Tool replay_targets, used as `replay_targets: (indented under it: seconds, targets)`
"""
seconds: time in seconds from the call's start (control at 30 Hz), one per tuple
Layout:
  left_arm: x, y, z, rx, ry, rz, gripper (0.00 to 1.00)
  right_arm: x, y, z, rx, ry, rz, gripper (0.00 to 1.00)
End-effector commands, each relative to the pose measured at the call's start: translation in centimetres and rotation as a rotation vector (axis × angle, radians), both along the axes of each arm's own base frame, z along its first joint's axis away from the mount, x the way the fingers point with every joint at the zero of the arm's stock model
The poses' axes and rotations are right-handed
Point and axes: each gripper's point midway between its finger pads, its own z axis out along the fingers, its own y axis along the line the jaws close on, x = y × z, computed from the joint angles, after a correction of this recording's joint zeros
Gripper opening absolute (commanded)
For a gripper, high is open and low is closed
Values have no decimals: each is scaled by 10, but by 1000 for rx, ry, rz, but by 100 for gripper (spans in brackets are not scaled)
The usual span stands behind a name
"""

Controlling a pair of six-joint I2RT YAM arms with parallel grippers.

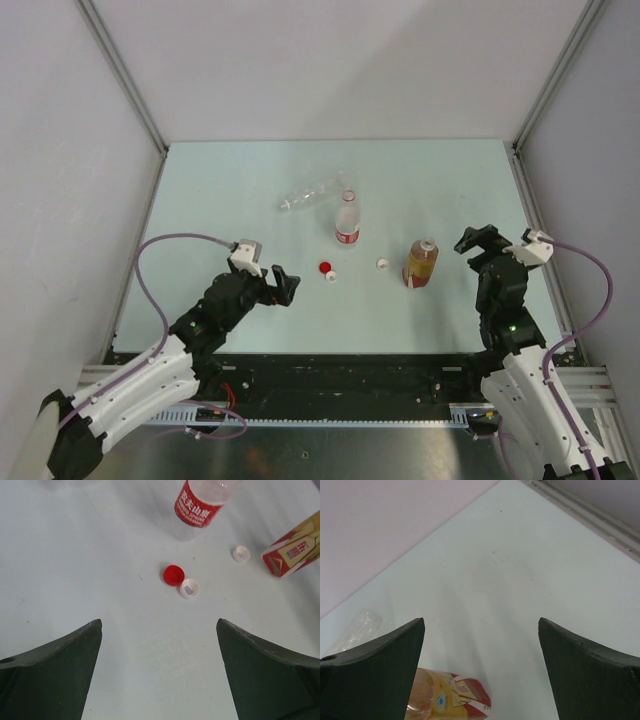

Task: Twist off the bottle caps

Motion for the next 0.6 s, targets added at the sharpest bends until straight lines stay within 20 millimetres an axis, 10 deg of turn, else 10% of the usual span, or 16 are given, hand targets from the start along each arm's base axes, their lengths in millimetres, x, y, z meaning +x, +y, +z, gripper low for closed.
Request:
replay_targets:
  seconds: [0.0,0.33,0.57]
  targets:
    - [6,-17,23,-39,-1,-46,99,-7,-23,-3,21,-2,-144,99]
    - [1,-29,37,-71,-11,-116,100,-19,-34,-16,-13,28,-191,99]
    - [-4,-17,44,-65,-88,-104,100,-7,-5,-9,-90,11,17,99]
